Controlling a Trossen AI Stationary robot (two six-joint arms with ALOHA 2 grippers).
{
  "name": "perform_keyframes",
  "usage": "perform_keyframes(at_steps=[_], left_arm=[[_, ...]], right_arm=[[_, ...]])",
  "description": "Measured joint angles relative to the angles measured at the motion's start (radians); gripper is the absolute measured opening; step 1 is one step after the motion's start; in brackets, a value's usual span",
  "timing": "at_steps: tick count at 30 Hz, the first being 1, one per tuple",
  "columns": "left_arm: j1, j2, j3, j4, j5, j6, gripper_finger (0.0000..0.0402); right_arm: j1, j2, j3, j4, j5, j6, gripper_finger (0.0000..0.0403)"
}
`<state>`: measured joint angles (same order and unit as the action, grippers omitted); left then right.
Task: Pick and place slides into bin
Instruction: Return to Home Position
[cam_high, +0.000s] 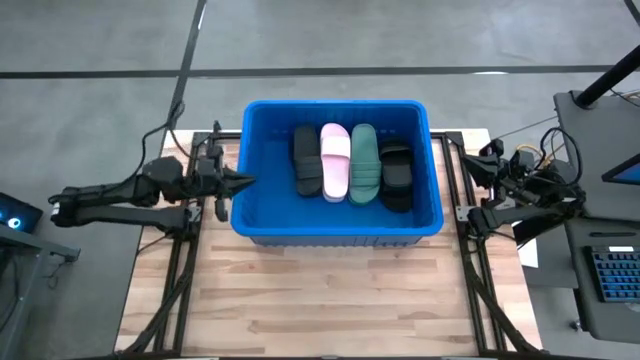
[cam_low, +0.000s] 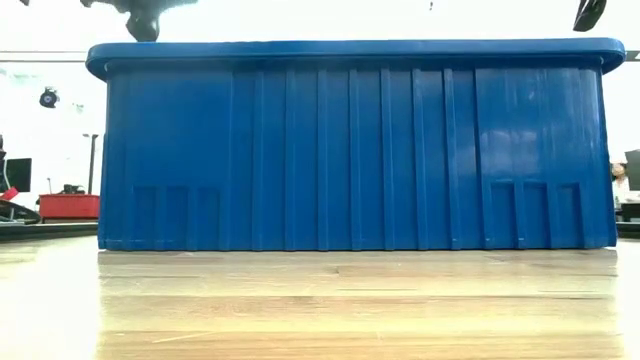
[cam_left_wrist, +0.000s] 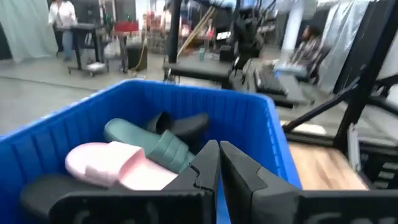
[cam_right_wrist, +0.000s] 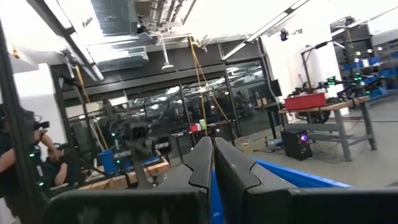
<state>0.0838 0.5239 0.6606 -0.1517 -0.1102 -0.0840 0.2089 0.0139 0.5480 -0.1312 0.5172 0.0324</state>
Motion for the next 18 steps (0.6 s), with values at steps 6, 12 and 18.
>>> perform_keyframes(at_steps=[6, 12, 18], left_arm=[[-0.004, -0.133, -0.169, 0.132, 0.002, 0.09, 0.0], [-0.005, -0.3, -0.318, 0.135, -0.012, 0.011, 0.0], [-0.007, -0.466, -0.459, 0.199, -0.01, -0.05, 0.0]], right_arm=[[0.0, 0.0, 0.0, 0.0, 0.013, 0.006, 0.0008], [0.0, 0.0, 0.0, -0.012, 0.018, 0.012, 0.0008], [0.0, 0.0, 0.0, -0.047, 0.017, 0.02, 0.0008]])
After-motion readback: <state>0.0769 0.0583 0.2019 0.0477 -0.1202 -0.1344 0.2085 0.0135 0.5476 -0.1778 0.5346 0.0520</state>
